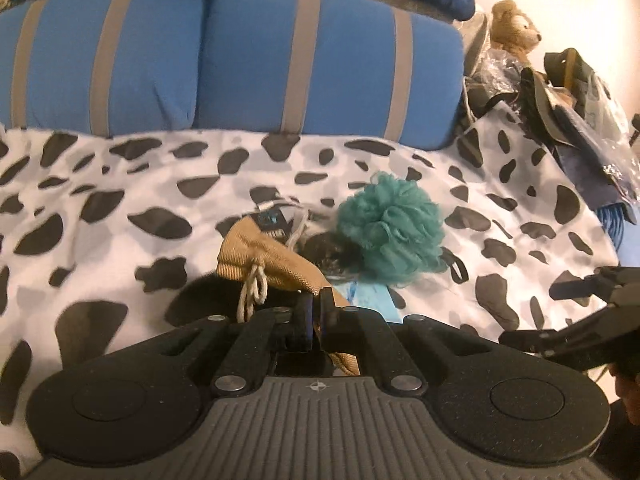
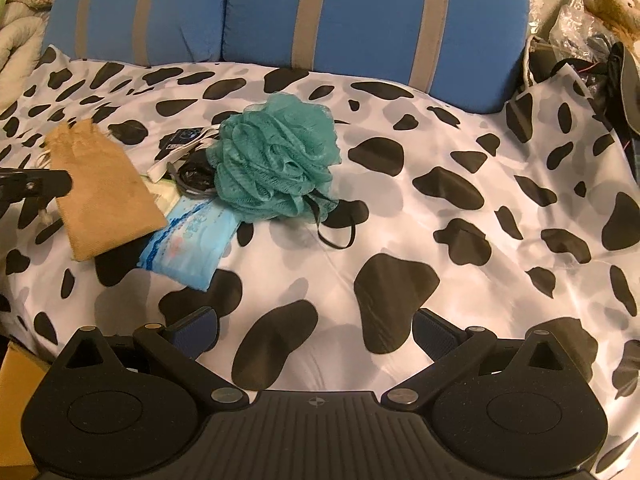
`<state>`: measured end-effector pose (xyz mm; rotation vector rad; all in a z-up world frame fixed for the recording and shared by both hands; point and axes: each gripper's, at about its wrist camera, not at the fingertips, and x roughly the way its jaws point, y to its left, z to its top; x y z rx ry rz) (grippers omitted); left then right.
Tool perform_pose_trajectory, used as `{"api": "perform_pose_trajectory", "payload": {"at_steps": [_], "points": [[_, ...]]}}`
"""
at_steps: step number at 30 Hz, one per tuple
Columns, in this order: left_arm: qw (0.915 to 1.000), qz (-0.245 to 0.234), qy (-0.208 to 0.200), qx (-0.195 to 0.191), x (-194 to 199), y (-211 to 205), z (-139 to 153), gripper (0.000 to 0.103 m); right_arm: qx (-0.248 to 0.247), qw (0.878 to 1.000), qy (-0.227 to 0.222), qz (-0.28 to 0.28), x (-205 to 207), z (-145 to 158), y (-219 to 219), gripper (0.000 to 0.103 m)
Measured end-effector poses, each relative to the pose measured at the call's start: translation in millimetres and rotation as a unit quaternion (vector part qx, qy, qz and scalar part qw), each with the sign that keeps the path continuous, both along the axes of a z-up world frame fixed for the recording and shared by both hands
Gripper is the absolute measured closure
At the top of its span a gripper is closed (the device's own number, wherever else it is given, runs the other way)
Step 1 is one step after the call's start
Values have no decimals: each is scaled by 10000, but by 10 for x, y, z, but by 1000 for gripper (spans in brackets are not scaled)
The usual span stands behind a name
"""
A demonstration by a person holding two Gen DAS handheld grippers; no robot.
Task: Organize soft objects
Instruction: 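Lift the tan pouch with the left gripper while the right gripper grasps the teal sponge, then carry the pouch and teal sponge with both grippers over the cardboard box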
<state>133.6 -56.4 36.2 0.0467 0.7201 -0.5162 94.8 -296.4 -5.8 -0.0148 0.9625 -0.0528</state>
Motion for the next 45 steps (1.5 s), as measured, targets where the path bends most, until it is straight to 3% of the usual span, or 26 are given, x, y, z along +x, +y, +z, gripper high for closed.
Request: {"api": "perform_pose_trajectory", "payload": {"at_steps": [6, 14, 28, 32, 36, 37, 39, 42, 45], "points": [[9985, 52, -498, -204, -7, 139, 220, 100, -58, 9999, -129, -90, 167, -7, -42, 0], [9960, 234, -714, -489, 28, 343, 431, 100, -76, 9992, -398, 1, 468, -28, -37, 0], [9992, 39, -213, -324, 63, 391, 324, 100, -84, 9957, -680, 621, 1209, -193, 234, 0], [9965, -79, 448, -701, 149, 448, 238, 100, 88, 9975, -530, 463, 1404, -284, 178, 0], [9934, -324, 656, -883, 143, 441, 202, 100, 97, 9984, -317, 448, 1552, -411, 195, 2], [9932, -356, 679, -880, 138, 434, 193, 100, 96, 9986, -260, 443, 1578, -445, 206, 5], [9932, -377, 699, -846, 129, 422, 177, 100, 89, 9992, -164, 366, 1614, -505, 229, 22], [9933, -404, 721, -802, 137, 410, 169, 100, 83, 9992, -218, 315, 1610, -497, 248, 41], [9936, -433, 698, -774, 126, 398, 171, 100, 145, 9989, -351, 260, 1580, -413, 229, 50]]}}
